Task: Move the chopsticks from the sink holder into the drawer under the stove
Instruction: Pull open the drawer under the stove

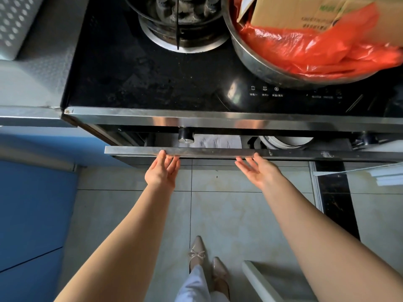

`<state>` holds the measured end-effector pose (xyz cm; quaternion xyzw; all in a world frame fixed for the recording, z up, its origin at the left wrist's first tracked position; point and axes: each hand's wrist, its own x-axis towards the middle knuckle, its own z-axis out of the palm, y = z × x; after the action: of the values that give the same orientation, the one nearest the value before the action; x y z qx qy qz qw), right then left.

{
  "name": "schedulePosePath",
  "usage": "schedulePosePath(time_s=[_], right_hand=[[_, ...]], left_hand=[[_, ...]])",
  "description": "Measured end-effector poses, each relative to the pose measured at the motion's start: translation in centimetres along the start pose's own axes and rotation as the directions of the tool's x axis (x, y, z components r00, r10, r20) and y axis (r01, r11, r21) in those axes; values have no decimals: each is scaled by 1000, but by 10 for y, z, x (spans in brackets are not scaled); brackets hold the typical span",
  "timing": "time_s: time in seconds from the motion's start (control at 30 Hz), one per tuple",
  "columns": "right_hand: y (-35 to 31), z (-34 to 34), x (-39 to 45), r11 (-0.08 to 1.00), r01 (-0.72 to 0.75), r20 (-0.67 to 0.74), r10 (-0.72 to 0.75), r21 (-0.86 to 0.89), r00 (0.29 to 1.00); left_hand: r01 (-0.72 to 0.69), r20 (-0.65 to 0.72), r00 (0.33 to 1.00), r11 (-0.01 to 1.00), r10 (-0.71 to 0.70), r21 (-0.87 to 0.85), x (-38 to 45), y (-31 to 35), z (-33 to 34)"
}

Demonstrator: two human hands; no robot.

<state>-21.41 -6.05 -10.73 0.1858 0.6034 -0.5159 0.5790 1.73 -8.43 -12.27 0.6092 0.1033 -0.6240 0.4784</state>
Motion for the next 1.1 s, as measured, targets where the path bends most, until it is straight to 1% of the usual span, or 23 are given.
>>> schedulePosePath(time_s=[0.1,0.27,0.47,0.77,0.87,1.0,1.1], right_hand=[[8,-8,-9,1000,-20,-35,20,-3,999],[15,-25,-20,1000,-5,-69,4,-9,998],[29,-45,-31,999,-30,-110,28,-18,994],[44,-70,-40,999,-42,-144,41,-8,989],[46,-73,-41,998,-56,-143,53,-13,988],[43,-74,-37,998,-54,-132,50,-32,990],[40,-70,-33,998,-46,-131,41,-36,991]], left_hand=[[7,-18,1000,1000,-7,-4,-8,-7,-11],[49,-50,997,998,-51,-38,-24,-13,-28],[61,-108,992,998,-64,-30,-44,-22,-47],[107,-142,984,994,-108,-16,-63,-32,-67],[100,-153,983,995,-98,8,-64,-33,-73],[52,-146,988,997,-42,64,-62,-36,-73],[46,-143,989,996,-36,71,-59,-34,-69]])
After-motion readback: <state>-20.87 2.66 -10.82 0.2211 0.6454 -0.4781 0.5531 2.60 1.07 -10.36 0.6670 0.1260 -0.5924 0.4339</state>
